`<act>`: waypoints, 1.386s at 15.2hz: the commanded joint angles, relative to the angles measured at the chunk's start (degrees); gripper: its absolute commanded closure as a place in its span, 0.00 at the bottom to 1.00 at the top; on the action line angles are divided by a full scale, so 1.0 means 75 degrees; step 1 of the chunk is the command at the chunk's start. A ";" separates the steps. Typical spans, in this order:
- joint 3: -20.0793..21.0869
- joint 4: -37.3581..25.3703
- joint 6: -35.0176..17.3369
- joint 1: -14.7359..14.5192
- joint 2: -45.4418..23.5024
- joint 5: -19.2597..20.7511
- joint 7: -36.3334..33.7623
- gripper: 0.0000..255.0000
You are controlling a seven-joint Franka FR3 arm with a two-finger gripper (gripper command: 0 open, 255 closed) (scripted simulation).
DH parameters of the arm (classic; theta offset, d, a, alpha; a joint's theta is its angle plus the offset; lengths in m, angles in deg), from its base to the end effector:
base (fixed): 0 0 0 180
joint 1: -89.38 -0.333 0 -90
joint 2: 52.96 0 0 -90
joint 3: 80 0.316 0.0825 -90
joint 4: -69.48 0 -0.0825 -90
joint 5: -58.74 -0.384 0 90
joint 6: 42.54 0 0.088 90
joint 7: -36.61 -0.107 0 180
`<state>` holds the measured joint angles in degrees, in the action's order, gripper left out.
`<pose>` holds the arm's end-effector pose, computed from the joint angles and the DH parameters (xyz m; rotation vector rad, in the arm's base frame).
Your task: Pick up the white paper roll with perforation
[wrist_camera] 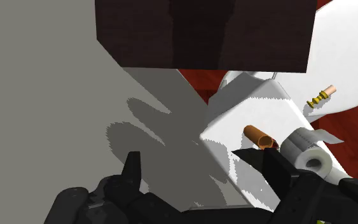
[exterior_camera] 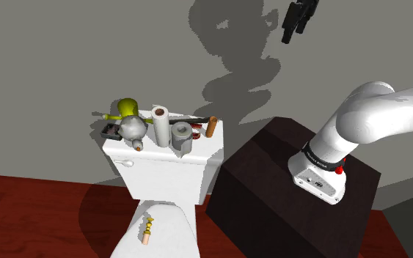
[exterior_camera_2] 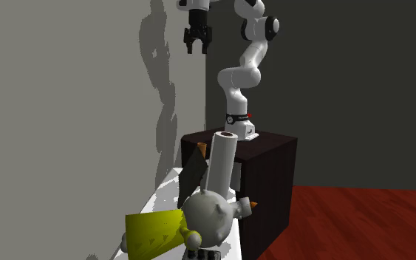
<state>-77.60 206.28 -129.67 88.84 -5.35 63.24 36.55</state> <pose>0.2891 0.0100 0.5852 3.0306 0.0509 -0.0519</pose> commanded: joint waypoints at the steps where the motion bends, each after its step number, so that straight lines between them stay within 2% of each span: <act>1: 0.0000 0.0000 0.0000 0.0000 0.0000 0.0000 0.0000 0.00; 11: 0.0934 0.1385 -0.2324 -0.0383 -0.0936 -0.0847 -0.1198 0.00; 21: 0.1989 0.1724 -0.4930 -0.0645 -0.3124 -0.1348 -0.2389 0.00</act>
<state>-63.40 219.64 -164.56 83.95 -26.46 53.18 19.49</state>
